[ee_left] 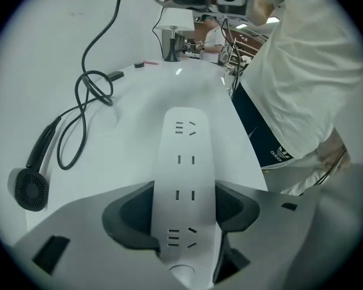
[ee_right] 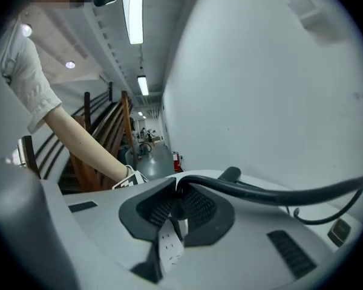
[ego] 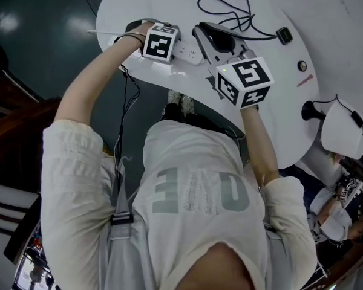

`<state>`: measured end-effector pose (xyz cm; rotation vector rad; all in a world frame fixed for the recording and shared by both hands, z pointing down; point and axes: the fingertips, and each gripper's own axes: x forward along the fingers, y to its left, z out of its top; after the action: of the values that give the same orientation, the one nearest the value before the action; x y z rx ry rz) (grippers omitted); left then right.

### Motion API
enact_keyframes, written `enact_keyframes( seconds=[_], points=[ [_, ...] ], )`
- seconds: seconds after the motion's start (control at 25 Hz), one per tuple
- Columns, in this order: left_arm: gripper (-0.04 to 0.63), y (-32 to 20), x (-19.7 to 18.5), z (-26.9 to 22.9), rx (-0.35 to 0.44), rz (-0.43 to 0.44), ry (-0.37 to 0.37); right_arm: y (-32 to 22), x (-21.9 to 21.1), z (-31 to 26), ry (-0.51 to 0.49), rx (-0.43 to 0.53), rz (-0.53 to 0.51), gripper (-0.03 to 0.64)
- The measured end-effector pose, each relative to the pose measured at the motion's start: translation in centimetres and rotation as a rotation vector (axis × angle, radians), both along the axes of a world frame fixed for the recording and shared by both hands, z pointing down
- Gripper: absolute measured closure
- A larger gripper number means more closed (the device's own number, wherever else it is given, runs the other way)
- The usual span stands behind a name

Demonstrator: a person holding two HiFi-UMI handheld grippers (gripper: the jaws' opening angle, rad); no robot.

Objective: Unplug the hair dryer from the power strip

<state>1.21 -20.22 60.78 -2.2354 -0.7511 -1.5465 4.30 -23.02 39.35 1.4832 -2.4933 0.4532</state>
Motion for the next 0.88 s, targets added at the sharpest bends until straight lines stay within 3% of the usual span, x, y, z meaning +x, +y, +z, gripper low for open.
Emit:
enact_keyframes(
  seconds=[0.16, 0.4, 0.68, 0.88],
  points=[
    [0.319, -0.5, 0.4, -0.1, 0.018, -0.001, -0.008, 1.6, 2.8, 0.4, -0.004, -0.013, 0.049, 0.571],
    [0.319, -0.4, 0.3, 0.2, 0.046, 0.002, -0.056, 3.1, 2.3, 1.0, -0.002, -0.035, 0.025, 0.571],
    [0.319, -0.5, 0.2, 0.2, 0.046, -0.003, -0.049, 2.8, 1.9, 4.8, 0.06, -0.113, -0.023, 0.569],
    [0.319, -0.4, 0.4, 0.3, 0.042, -0.004, -0.044, 0.2, 4.0, 8.8, -0.01, -0.2, 0.025, 0.569]
  ],
)
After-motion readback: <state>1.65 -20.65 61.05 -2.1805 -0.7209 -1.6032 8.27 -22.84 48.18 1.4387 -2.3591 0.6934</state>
